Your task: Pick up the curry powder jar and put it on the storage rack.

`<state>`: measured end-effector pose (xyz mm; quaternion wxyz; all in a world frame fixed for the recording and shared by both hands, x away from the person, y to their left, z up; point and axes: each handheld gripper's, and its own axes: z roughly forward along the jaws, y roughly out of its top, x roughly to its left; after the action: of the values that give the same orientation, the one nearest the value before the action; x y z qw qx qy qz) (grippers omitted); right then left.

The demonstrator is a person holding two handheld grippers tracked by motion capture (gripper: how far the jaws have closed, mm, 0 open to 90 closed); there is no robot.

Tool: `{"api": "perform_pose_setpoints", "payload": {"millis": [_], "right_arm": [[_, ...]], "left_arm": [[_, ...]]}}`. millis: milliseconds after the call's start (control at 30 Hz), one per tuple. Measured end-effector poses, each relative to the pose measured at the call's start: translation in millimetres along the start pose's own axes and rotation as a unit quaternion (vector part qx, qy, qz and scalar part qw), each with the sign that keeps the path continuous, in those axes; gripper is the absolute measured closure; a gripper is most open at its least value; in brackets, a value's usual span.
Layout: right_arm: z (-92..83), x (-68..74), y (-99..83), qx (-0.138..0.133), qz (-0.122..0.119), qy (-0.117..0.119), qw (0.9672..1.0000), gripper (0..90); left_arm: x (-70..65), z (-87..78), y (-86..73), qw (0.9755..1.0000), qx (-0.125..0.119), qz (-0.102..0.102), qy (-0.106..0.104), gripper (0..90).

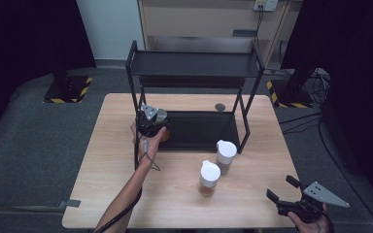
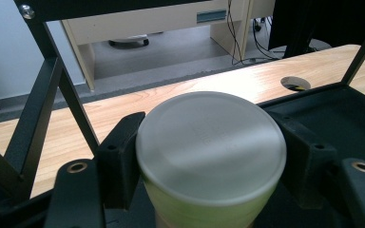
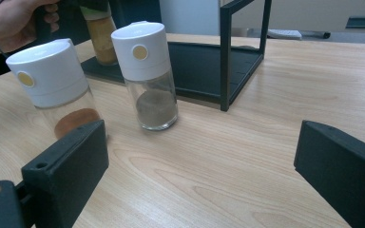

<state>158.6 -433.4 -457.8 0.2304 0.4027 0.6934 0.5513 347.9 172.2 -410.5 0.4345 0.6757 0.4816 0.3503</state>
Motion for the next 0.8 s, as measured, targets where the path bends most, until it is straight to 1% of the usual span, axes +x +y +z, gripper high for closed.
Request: {"api": "perform_pose_setpoints", "payload": {"millis": [133,333,367,500,533,567,633,667,733,800], "right_arm": [[-0.1,0.2,0.1,0.0,0.001,0.0,1.0,4.9],[-0.3,0.3,0.1,0.0,0.0,-0.001,1.0,4.8],[-0.3,0.2,0.0,0.0,0.0,-0.001,1.0,4.8],[-0.4,0.2,-0.2,-0.001,0.0,-0.001,1.0,4.8],[-0.5,0.2,-0.2,-0.002,-0.001,0.0,1.0,4.8],[-0.5,0.2,-0.1,-0.001,-0.001,0.0,1.0,4.8],[-0.4,0.2,-0.1,-0.001,-0.001,0.0,1.0,4.8],[-0.4,0.2,-0.1,-0.001,-0.001,0.0,1.0,4.8],[-0.5,0.3,0.0,-0.001,-0.001,0.0,1.0,4.9],[-0.5,0.4,0.0,-0.001,-0.001,0.0,1.0,4.8]], "left_arm": [[0.0,-0.2,0.0,1.0,0.0,0.005,0.0,31.0],[0.2,-0.2,1.1,1.0,-0.002,0.003,0.0,29.5],[-0.5,-0.7,2.4,1.0,-0.002,0.007,0.001,28.6],[-0.6,-2.1,2.3,0.9999,-0.013,0.0,-0.003,19.1],[-0.3,-2.4,1.2,0.9998,-0.02,-0.003,-0.006,17.5],[-0.2,-3.2,1.7,0.9997,-0.021,-0.004,-0.007,16.5],[0.4,-4.8,3.7,0.9997,-0.023,0.0,-0.007,13.6],[0.8,-5.1,3.5,0.9996,-0.028,-0.002,-0.009,12.6],[2.0,-6.7,5.2,0.9994,-0.033,0.002,-0.014,11.0],[5.7,-8.7,6.0,0.9987,-0.042,0.008,-0.027,8.5]]}}
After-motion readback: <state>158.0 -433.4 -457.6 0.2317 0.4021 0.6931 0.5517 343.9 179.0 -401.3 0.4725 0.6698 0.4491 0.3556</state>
